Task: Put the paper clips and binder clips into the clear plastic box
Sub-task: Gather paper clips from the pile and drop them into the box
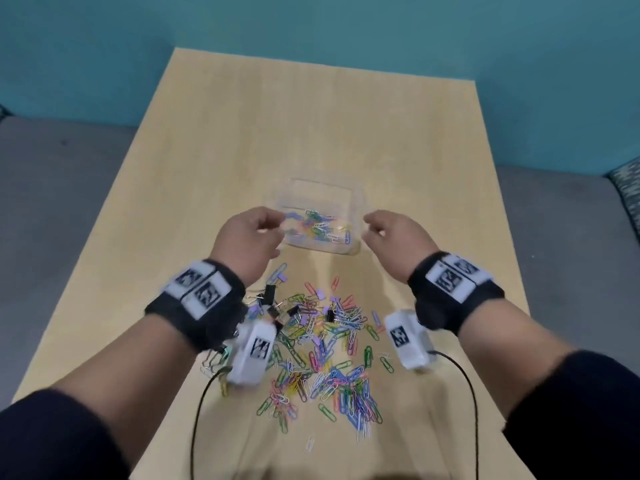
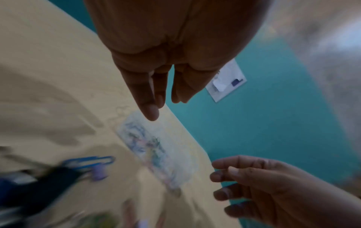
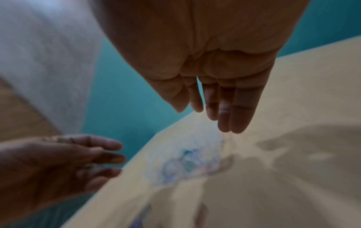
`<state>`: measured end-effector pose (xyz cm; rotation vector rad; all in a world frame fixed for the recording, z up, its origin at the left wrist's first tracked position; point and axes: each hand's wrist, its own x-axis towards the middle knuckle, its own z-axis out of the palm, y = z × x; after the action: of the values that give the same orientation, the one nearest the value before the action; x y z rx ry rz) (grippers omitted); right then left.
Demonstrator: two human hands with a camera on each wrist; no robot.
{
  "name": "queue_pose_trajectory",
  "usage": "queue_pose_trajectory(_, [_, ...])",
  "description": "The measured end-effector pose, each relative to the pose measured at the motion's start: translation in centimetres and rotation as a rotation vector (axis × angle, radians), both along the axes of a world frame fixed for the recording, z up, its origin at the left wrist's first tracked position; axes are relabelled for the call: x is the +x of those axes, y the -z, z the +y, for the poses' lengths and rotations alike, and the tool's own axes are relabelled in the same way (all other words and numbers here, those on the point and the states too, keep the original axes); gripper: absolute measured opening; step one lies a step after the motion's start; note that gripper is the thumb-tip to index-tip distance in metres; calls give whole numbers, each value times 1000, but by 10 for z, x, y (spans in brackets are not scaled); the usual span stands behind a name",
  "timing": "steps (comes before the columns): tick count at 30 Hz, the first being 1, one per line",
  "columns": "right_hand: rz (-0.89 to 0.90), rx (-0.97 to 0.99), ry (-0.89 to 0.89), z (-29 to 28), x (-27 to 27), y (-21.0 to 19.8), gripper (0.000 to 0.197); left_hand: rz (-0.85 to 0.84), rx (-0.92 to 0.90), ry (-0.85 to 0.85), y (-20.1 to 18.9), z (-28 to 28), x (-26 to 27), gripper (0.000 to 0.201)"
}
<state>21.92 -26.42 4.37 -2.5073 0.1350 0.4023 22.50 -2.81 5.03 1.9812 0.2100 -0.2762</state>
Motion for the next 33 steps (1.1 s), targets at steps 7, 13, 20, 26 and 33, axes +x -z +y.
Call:
queue_pose_trajectory(7, [122,-255,-483,-18,-127,43,58,-290,529,611,36,19,-171,43])
queue_pose_trajectory(13, [-65,-343,-619,5,-127,61,60,-170,848,782,69,-4,-211,71])
queue_pose_trajectory(20, [71,-437,-524,7,-150,59,60,-136,903,731,72,2,-220,69])
queue_pose_trajectory(26, [2,-221,-491,5,-200,54,57,-244,741,725,69,21,-241,57])
queue_pose_trajectory(33, [90,-303,-134,-7,-225,49,68,-159,786,519,72,55,-245,63])
